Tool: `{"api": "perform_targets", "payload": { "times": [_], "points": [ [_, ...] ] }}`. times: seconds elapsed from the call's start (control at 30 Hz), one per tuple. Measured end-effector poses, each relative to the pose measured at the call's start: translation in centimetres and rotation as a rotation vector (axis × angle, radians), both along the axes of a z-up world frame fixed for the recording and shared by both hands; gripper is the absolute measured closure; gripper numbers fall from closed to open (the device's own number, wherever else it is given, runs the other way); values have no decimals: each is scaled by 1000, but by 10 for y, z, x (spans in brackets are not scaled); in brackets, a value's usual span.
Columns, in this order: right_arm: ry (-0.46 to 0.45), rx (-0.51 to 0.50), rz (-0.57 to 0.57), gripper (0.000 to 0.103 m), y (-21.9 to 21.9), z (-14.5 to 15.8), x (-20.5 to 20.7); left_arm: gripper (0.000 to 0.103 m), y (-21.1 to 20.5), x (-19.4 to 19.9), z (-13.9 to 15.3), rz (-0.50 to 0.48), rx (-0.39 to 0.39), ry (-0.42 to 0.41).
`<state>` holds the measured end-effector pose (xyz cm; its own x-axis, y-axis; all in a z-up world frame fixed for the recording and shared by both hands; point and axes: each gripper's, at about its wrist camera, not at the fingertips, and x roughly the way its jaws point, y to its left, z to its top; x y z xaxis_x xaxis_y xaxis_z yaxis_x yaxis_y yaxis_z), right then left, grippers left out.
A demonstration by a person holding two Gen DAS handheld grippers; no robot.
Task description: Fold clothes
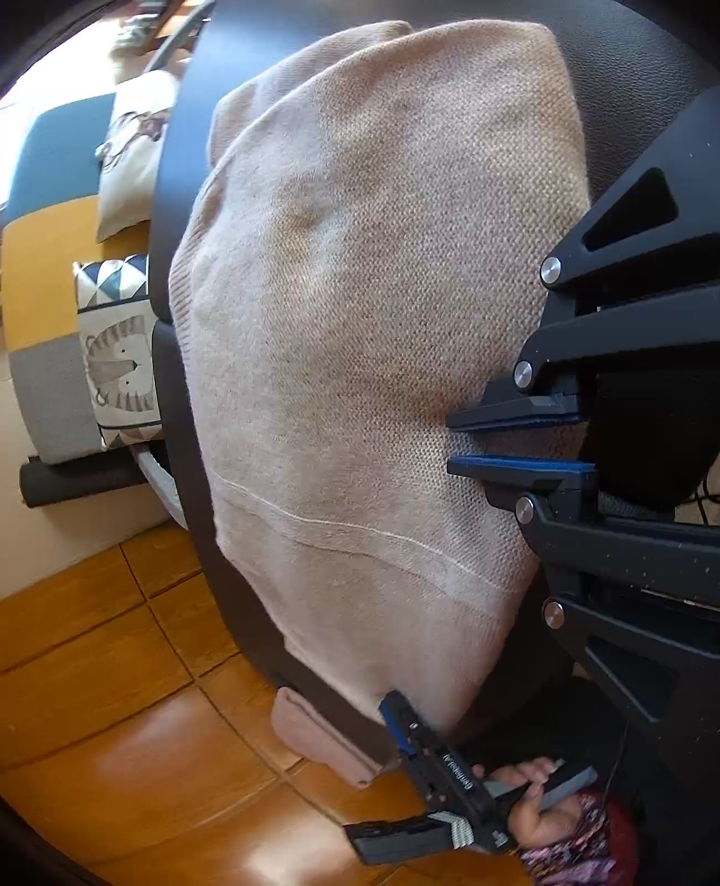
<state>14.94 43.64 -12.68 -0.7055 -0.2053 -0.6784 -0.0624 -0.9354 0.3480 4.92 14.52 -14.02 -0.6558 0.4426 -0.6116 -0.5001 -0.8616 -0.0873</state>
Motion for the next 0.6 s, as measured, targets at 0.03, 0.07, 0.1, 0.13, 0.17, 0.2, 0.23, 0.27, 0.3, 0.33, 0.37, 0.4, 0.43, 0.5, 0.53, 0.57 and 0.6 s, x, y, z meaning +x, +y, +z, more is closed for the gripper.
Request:
{"api": "perform_targets", "payload": {
  "times": [0.03, 0.07, 0.1, 0.13, 0.17, 0.2, 0.23, 0.27, 0.3, 0.33, 0.37, 0.4, 0.43, 0.5, 0.53, 0.57, 0.6],
  "points": [
    [27, -6, -28, 94, 8, 6, 2, 81, 1, -1, 4, -5, 25, 6],
    [47, 3, -65, 94, 18, 12, 3, 81, 4, -2, 9, -11, 39, 22],
    [62, 18, -106, 94, 28, 19, 2, 81, 9, -3, 15, -24, 54, 42],
    [64, 38, -146, 94, 40, 23, 0, 81, 15, -6, 20, -44, 62, 54],
    [57, 61, -187, 94, 53, 27, -3, 81, 24, -11, 24, -62, 61, 55],
    [51, 74, -226, 94, 69, 29, -8, 81, 33, -17, 26, -74, 56, 50],
    [47, 63, -254, 94, 85, 29, -14, 81, 42, -24, 25, -83, 54, 39],
    [46, 41, -278, 94, 101, 28, -20, 81, 52, -31, 25, -92, 51, 27],
    [42, 13, -287, 94, 115, 26, -27, 81, 61, -38, 25, -101, 49, 15],
    [36, -20, -286, 94, 127, 21, -34, 81, 70, -45, 22, -93, 38, -7],
    [21, -27, -286, 94, 134, 16, -39, 81, 77, -52, 18, -90, 30, -31],
    [0, -15, -288, 94, 137, 10, -44, 81, 81, -58, 12, -87, 17, -62],
    [-21, -4, -289, 94, 140, 4, -48, 81, 86, -65, 6, -84, 3, -93],
    [-37, 15, -296, 97, 147, -5, -51, 78, 85, -69, -5, -79, -18, -94],
    [-23, 24, -310, 98, 149, -6, -48, 77, 83, -68, -8, -87, -11, -85],
    [-16, 36, -328, 98, 151, -7, -46, 77, 79, -68, -11, -90, 1, -88],
    [-9, 33, -340, 98, 153, -8, -45, 75, 74, -67, -13, -89, 18, -97]
  ]
}}
